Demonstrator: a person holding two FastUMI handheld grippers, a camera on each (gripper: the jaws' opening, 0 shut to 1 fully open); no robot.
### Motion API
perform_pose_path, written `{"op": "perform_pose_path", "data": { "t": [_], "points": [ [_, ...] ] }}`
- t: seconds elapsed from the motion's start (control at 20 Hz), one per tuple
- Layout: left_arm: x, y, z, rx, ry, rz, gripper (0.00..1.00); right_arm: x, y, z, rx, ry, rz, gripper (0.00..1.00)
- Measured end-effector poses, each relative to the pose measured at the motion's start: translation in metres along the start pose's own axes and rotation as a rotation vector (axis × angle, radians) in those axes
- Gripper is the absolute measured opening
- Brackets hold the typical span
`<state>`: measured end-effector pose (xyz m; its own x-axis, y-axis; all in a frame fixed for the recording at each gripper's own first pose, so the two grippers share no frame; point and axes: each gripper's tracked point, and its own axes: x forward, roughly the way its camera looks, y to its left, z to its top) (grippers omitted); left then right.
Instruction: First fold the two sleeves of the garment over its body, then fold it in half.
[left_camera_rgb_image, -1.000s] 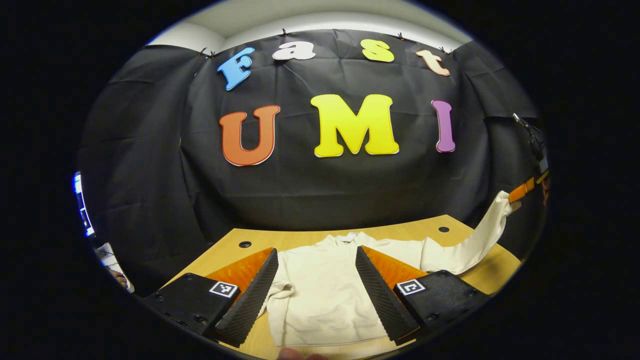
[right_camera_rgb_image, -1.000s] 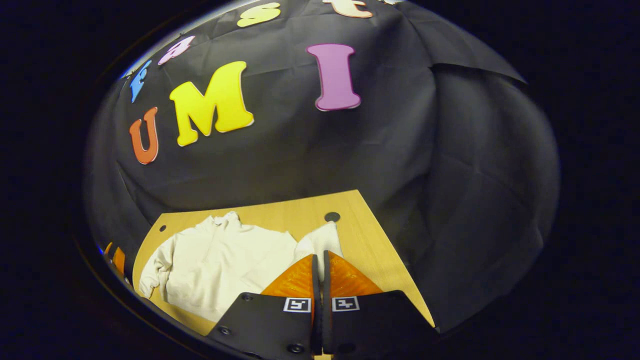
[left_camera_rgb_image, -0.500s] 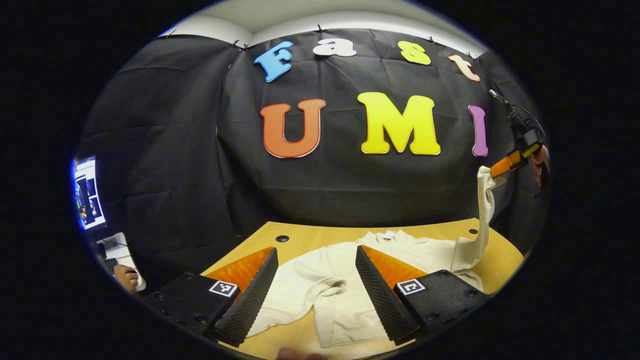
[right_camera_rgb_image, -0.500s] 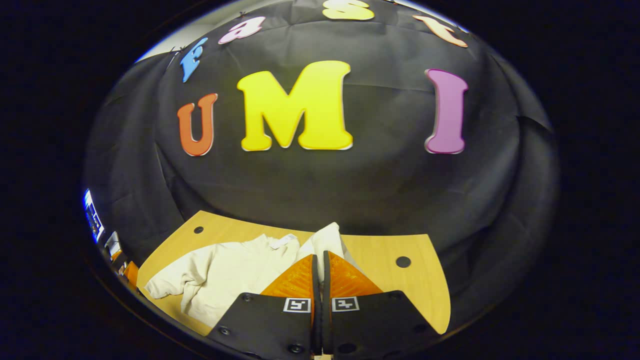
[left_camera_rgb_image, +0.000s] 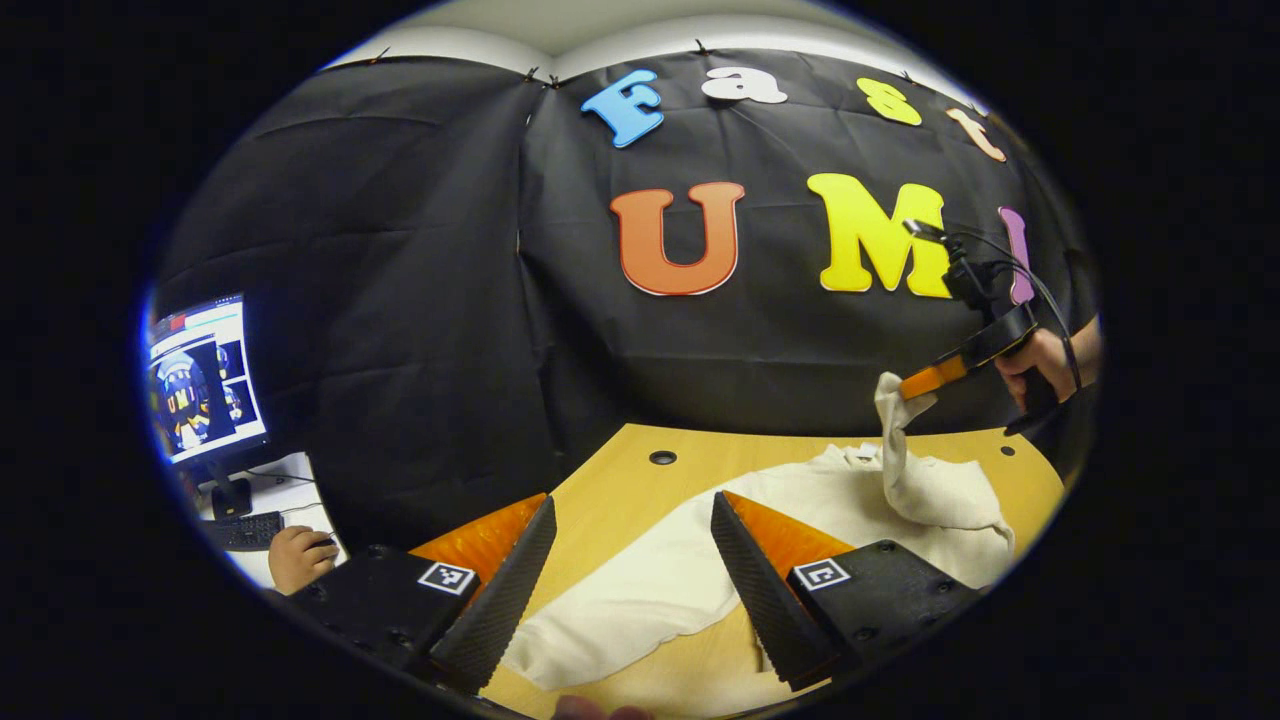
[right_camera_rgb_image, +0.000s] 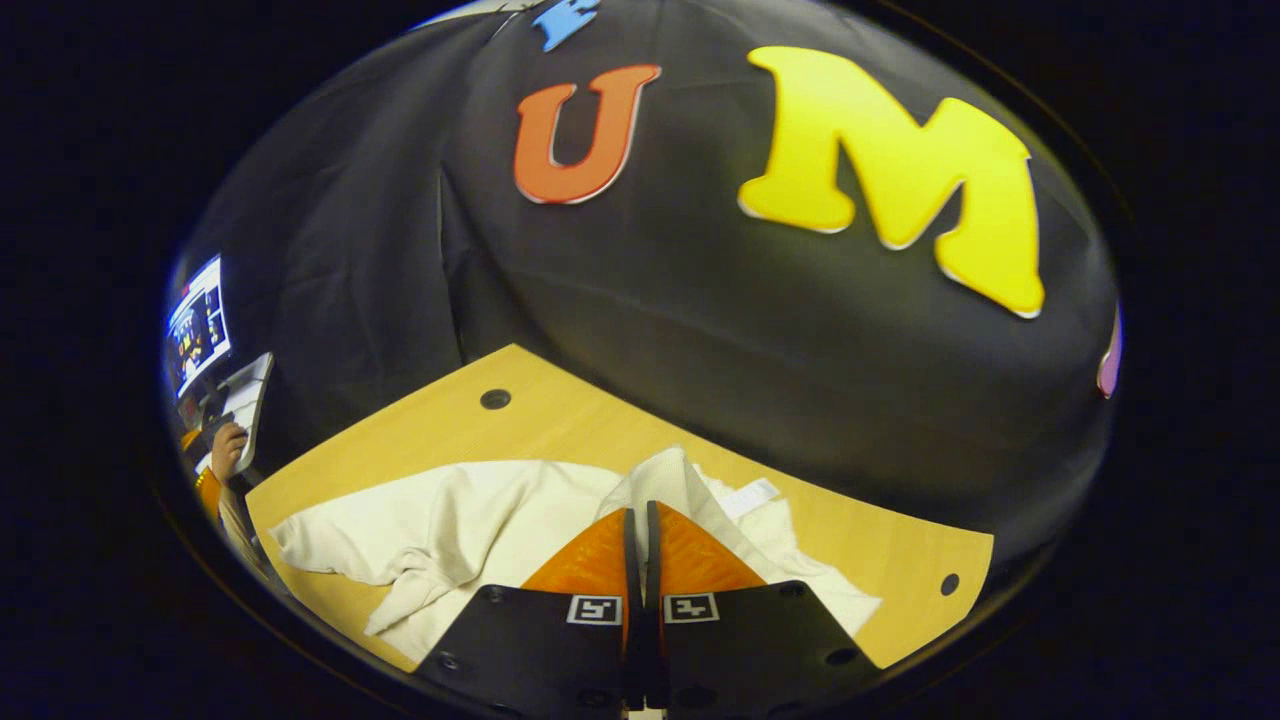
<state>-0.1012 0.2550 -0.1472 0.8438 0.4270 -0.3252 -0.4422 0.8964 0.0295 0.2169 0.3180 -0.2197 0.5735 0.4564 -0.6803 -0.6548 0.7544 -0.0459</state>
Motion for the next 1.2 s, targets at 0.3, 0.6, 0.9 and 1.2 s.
{"op": "perform_pose_path", "data": {
  "t": [0.3, 0.6, 0.9, 1.2],
  "points": [
    [0.003, 0.028, -0.015, 0.004, 0.035, 0.03, 0.99, 0.111, 0.071, -0.034, 0.062, 0.118, -0.006, 0.01],
    [0.008, 0.021, -0.025, 0.033, 0.056, -0.022, 0.99, 0.126, 0.106, -0.027, 0.218, 0.051, 0.092, 0.08],
    [0.008, 0.017, -0.04, 0.042, 0.069, -0.058, 0.99, 0.08, 0.1, -0.026, 0.25, -0.005, 0.104, 0.71],
    [-0.012, 0.02, -0.072, 0.103, 0.078, -0.119, 0.99, -0.022, 0.075, -0.033, 0.147, -0.109, 0.082, 0.83]
  ]
}}
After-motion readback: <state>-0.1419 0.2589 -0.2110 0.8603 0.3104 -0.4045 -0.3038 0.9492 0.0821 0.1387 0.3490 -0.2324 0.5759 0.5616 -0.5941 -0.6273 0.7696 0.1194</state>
